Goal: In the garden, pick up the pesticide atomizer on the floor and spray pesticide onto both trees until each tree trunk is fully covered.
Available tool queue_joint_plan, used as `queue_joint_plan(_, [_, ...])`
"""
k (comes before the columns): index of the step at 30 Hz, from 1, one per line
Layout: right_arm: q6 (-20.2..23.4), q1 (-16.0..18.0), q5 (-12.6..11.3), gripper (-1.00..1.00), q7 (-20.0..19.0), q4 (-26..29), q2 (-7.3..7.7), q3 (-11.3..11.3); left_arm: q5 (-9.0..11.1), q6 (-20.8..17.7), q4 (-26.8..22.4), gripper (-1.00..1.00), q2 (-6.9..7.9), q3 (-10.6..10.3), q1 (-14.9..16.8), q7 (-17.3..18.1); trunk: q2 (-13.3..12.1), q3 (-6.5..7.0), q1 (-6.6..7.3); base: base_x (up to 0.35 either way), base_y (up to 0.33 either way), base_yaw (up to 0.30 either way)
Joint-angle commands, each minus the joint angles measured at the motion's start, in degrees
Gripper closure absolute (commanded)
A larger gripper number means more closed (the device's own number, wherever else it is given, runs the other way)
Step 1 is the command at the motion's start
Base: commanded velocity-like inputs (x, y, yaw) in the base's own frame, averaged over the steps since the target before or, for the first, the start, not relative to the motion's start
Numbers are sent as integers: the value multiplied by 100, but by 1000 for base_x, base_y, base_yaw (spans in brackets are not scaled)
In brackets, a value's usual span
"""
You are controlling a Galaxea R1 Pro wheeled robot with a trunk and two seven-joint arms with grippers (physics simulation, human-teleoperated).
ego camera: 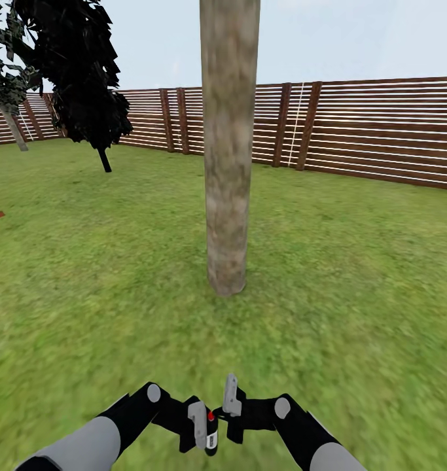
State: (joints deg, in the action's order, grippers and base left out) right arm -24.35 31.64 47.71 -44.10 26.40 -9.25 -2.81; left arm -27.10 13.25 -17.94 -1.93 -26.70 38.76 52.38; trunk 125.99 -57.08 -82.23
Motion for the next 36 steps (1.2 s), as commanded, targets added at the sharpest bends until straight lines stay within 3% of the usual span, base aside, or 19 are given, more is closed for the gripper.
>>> queue_joint_plan(1, [0, 0, 1, 100, -1, -2, 1, 0, 2, 67, 2, 100, 0, 0, 0, 0, 0, 0, 0, 0, 0, 0])
queue_joint_plan(15, [0, 0, 4, 100, -2, -12, 11, 0, 1, 180, 52, 100, 7, 7, 2, 0, 0, 0, 0, 0, 0, 0])
queue_joint_plan(19, [0, 0, 2, 100, -2, -11, 11, 0, -32, 167, 79, 100, 259, -28, -10, 0, 0, 0, 0, 0, 0, 0])
queue_joint_plan(24, [0, 0, 2, 100, -2, -9, 11, 0, -77, 122, 233, 100, 444, -66, -16, -10, 0, 0, 0, 0, 0, 0])
queue_joint_plan(27, [0, 0, 2, 100, -2, -10, 11, 0, -175, 104, 253, 100, 754, -76, -17, -14, 0, 0, 0, 0, 0, 0])
queue_joint_plan(28, [0, 0, 3, 100, -2, -11, 11, 3, -197, 94, 255, 100, 981, -75, -15, -19, 0, 0, 0, 0, 0, 0])
queue_joint_plan(29, [0, 0, 7, 100, -2, -12, 15, 6, -199, 88, 255, 100, 1114, -74, -13, -23, 0, 0, 0, 0, 0, 0])
queue_joint_plan(30, [0, 0, 4, -100, -2, -12, 26, 12, -199, 85, 256, 100, 1222, -71, -14, -32, 0, 0, 0, 0, 0, 0])
queue_joint_plan(33, [0, 0, 2, -100, -2, -12, 75, 36, -173, 74, 263, 100, 1570, -29, -37, -71, 0, 0, 0, 0, 0, 0])
queue_joint_plan(36, [0, 0, -3, -100, 27, -14, 200, 46, -135, 41, 266, 100, 1735, 2, -35, -119, 0, 0, 0, 0, 0, 0])
